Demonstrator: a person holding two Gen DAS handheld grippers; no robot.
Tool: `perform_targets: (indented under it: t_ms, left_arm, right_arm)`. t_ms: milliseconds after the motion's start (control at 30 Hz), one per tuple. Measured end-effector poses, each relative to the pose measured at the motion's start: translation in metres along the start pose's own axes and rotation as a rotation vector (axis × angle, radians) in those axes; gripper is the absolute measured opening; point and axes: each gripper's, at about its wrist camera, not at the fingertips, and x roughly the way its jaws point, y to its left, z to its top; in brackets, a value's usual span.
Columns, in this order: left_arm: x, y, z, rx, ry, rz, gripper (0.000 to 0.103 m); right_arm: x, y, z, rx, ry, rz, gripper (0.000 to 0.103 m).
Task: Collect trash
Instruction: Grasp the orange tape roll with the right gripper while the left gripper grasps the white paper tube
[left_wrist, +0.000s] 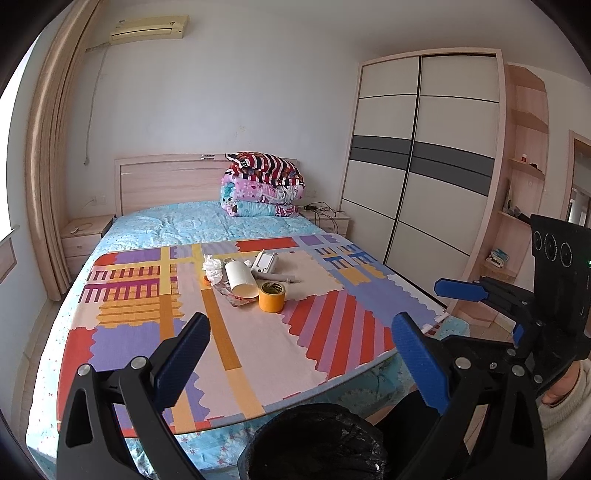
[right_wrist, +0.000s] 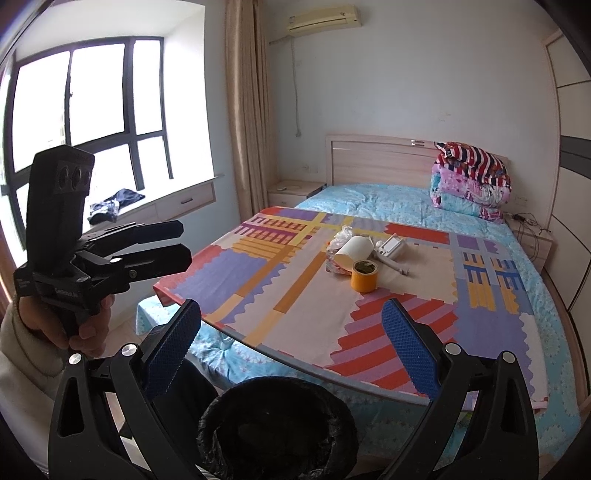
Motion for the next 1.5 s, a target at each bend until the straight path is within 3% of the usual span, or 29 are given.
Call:
perform_targets:
  t_ms: [433,667,1000,1200,1500]
  left_arm:
    - [0.070,0.033,0.033,0.023,0.098,-0.008,0.095]
    - [0.117,0.061,0.049,-0.020,0.158,-0.034,0.095]
    - [0.196,0.110,0.056,-0.123,0.291,-0.107,0.094]
    - [0.241,0.133,0.058,-0.181,0.378,-0.156,0.074]
    - [0.307,0.161,0.047,-0.289,0.517,-0.167,0.069]
  right_arm:
    - [0.056,-0.033,0.006,0.009,0.021,-0.006,0.099]
    - [0.097,-0.059,0.011,0.034,0.038,-0.028,0.098]
    - [0.164,-0.087,0.008,0.061,0.118,-0.027,0.073]
    - [0.199,-0.103,0.006,0.103,0.167,-0.036,0.071]
    - [0.230,-0.112,0.010,0.118,0.193,-0.051,0.065]
